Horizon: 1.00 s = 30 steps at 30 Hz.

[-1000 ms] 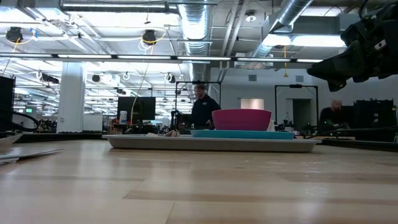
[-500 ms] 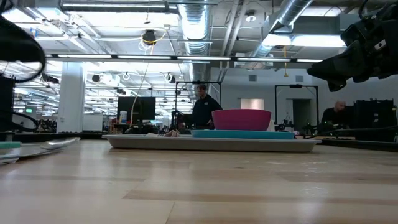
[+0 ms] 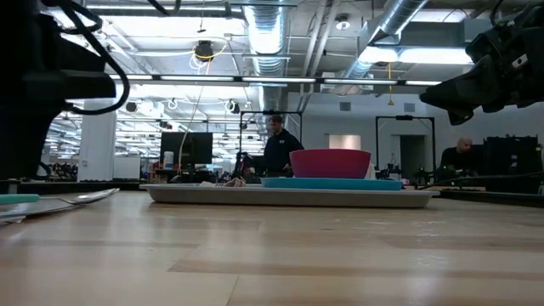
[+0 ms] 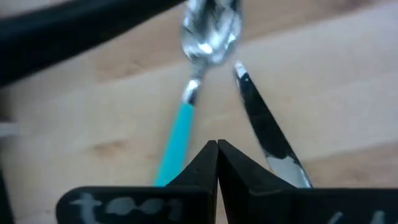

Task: Set up tray
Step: Put the spoon on the napkin to the right of the fork

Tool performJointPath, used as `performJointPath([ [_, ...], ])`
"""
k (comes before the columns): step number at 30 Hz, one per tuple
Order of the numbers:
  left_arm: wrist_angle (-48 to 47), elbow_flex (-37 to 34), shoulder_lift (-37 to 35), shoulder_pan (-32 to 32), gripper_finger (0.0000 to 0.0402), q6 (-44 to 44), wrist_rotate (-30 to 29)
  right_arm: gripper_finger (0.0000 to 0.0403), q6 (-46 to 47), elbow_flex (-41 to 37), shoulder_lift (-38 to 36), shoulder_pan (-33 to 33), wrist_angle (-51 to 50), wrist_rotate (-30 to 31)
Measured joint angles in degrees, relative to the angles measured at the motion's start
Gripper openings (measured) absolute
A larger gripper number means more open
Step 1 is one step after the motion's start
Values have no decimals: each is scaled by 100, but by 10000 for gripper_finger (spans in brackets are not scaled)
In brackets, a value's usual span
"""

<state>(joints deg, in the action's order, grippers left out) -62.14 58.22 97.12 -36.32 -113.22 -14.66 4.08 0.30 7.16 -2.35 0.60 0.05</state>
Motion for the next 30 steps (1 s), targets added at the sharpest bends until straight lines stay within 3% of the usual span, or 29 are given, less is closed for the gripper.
performJointPath([
  [4, -451, 0, -59, 252, 0, 62, 33, 82, 0, 0, 0, 2, 0, 0],
  [10, -369, 0, -138, 794, 8, 936, 112, 82, 0, 2, -2, 2, 0, 0],
  [14, -174, 2, -179, 1255, 44, 1812, 404, 82, 0, 1, -2, 2, 0, 0],
  [22, -638, -25, -192, 2076, 139, 2627, 1228, 82, -1, 0, -1, 0, 0, 0],
  [30, -228, -24, -192, 2402, 146, 3432, 1880, 82, -2, 2, -1, 0, 0, 0],
])
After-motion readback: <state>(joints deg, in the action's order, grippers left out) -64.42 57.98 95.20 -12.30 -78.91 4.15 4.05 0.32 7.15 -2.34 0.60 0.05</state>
